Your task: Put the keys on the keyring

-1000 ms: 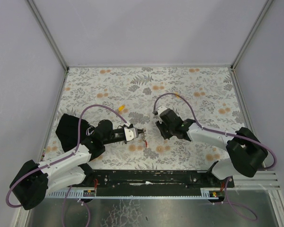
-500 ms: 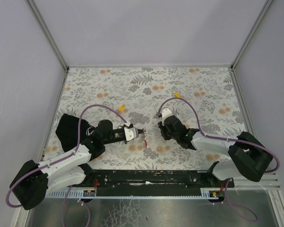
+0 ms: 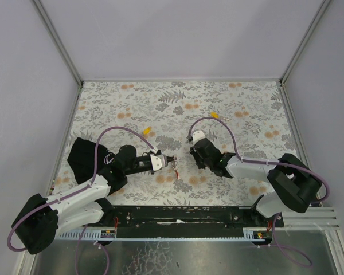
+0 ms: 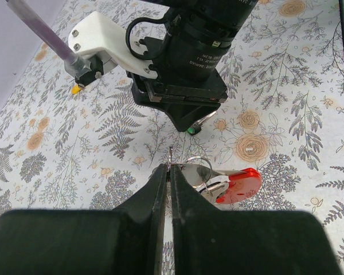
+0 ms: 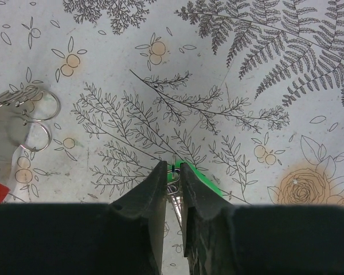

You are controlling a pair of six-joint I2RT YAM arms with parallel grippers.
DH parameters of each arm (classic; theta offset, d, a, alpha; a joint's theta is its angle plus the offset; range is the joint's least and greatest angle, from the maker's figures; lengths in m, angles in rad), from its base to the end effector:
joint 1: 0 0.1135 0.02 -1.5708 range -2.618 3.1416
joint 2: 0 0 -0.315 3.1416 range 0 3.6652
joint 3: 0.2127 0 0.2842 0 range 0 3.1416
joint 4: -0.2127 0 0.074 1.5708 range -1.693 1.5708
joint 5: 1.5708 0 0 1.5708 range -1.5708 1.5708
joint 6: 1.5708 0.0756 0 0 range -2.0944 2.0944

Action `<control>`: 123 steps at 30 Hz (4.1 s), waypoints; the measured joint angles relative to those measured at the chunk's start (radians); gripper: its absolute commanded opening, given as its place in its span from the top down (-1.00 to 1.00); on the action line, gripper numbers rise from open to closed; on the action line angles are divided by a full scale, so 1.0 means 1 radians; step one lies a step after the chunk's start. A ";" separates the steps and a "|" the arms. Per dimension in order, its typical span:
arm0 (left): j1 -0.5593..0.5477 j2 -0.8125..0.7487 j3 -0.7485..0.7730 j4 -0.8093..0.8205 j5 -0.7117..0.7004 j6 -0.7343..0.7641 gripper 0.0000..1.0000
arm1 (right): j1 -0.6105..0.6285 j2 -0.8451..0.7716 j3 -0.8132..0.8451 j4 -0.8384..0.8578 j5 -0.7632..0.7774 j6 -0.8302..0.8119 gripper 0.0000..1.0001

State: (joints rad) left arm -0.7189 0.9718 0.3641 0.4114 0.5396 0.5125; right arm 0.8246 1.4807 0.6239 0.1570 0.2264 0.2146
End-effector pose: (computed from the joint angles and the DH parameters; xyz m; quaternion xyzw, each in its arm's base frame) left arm 0.1557 -0.1879 0.2372 0.5683 0.5106 -0.2679 0.5870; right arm 0.2378 0.2322 0.1615 -0.2251 0.8736 0.1192 0.4147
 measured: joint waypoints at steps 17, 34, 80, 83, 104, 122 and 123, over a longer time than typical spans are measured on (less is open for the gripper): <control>0.000 0.000 0.000 0.000 0.000 0.000 1.00 | 0.000 0.044 0.019 -0.014 0.002 -0.002 0.89; 0.000 0.001 0.000 0.000 0.002 0.000 1.00 | 0.000 -0.161 0.022 -0.070 -0.151 -0.159 1.00; 0.000 0.028 0.011 -0.011 0.091 0.001 1.00 | 0.062 -0.393 0.063 -0.130 -0.679 -0.764 1.00; 0.000 0.028 0.011 -0.011 0.093 0.001 1.00 | 0.071 -0.391 0.063 -0.130 -0.663 -0.768 1.00; 0.000 0.028 0.012 -0.014 0.108 0.001 1.00 | 0.091 -0.383 0.063 -0.129 -0.604 -0.783 1.00; 0.000 0.035 0.017 -0.016 0.111 0.001 1.00 | 0.092 -0.377 0.063 -0.129 -0.600 -0.784 1.00; 0.000 0.036 0.017 -0.016 0.113 0.001 1.00 | 0.092 -0.377 0.063 -0.130 -0.600 -0.785 1.00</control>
State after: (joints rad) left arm -0.7189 1.0077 0.3809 0.3958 0.6521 0.5137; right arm 0.9165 1.1034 0.6872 0.0273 -0.3737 -0.5701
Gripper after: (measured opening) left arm 0.010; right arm 0.011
